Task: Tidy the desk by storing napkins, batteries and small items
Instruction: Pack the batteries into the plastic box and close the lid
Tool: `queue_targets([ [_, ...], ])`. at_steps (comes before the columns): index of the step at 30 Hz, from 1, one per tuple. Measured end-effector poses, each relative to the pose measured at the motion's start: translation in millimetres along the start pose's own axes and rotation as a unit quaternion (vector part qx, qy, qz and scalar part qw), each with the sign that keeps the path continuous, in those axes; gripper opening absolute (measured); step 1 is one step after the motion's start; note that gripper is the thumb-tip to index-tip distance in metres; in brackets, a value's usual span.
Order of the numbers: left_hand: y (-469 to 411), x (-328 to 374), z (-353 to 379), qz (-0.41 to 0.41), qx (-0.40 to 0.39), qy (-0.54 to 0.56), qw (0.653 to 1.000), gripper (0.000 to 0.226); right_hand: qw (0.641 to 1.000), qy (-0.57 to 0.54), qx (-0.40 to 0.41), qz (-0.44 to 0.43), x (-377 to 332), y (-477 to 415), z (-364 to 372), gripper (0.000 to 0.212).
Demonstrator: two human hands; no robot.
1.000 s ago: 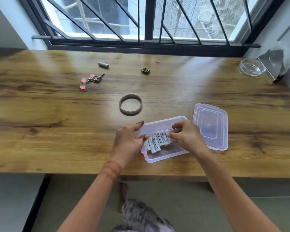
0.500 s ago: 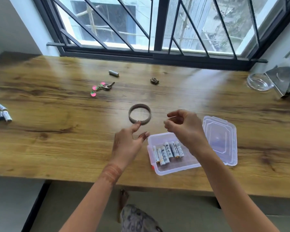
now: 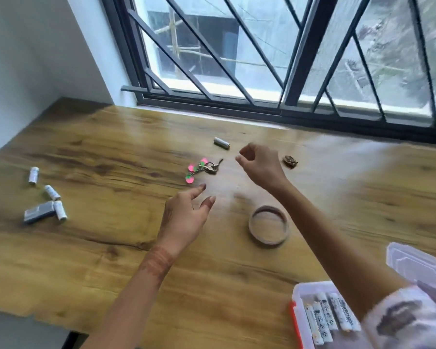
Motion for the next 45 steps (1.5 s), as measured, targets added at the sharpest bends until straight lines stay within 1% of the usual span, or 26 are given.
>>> queue_targets([
  [6,-43,-19,-16,-0.017,-0.009,-0.026,0.999,0.042,0.988,0.144,-0.030,-0.034,6,-77,58,0.030],
  [9,-56,-30,-21,-0.027,-0.015,-0.025,0.999,0.041,0.980,0.188,-0.052,-0.043,9,-94,83,0.025],
  [12,-61,-41,-29,-0.032,-0.018,-0.015,0.999,0.040,0.965,0.251,-0.037,-0.061,13,-101,96,0.021],
  [14,-64,-47,-37,-0.040,-0.016,-0.004,0.999,0.040,0.963,0.262,-0.010,-0.066,13,-104,99,0.022],
  [19,-63,-68,-61,-0.061,0.023,0.017,0.998,0.036,0.982,0.180,0.032,-0.039,5,-106,97,0.017],
  [23,-69,-100,-93,-0.098,0.093,0.004,0.991,0.032,0.994,0.042,0.100,0.000,-16,-81,90,0.026],
  [26,-75,-132,-122,-0.128,0.175,-0.019,0.976,0.030,0.991,-0.062,0.112,0.048,-28,-53,96,0.023],
  [30,-72,-183,-157,-0.208,0.228,-0.094,0.947,0.031,0.984,-0.120,0.112,0.074,-45,-21,111,0.021],
  [32,-70,-204,-167,-0.221,0.218,-0.106,0.945,0.031,0.980,-0.141,0.106,0.089,-55,-8,119,0.019],
  [36,-70,-230,-171,-0.235,0.157,-0.100,0.954,0.031,0.978,-0.156,0.096,0.098,-75,13,135,0.015],
  [40,-69,-228,-172,-0.219,0.130,-0.113,0.960,0.028,0.976,-0.161,0.103,0.107,-90,29,150,0.016],
  [45,-69,-219,-174,-0.181,0.117,-0.154,0.964,0.024,0.976,-0.151,0.103,0.118,-101,47,166,0.016],
])
Point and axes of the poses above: each hand's wrist, its own y-axis away from the middle knuckle, its own z-axis out of the palm, x = y × z, the point moved 6 cm from there along -y, towards the middle knuckle, and after that the axes turned 3 degrees about -y, right-handed, at the moved point
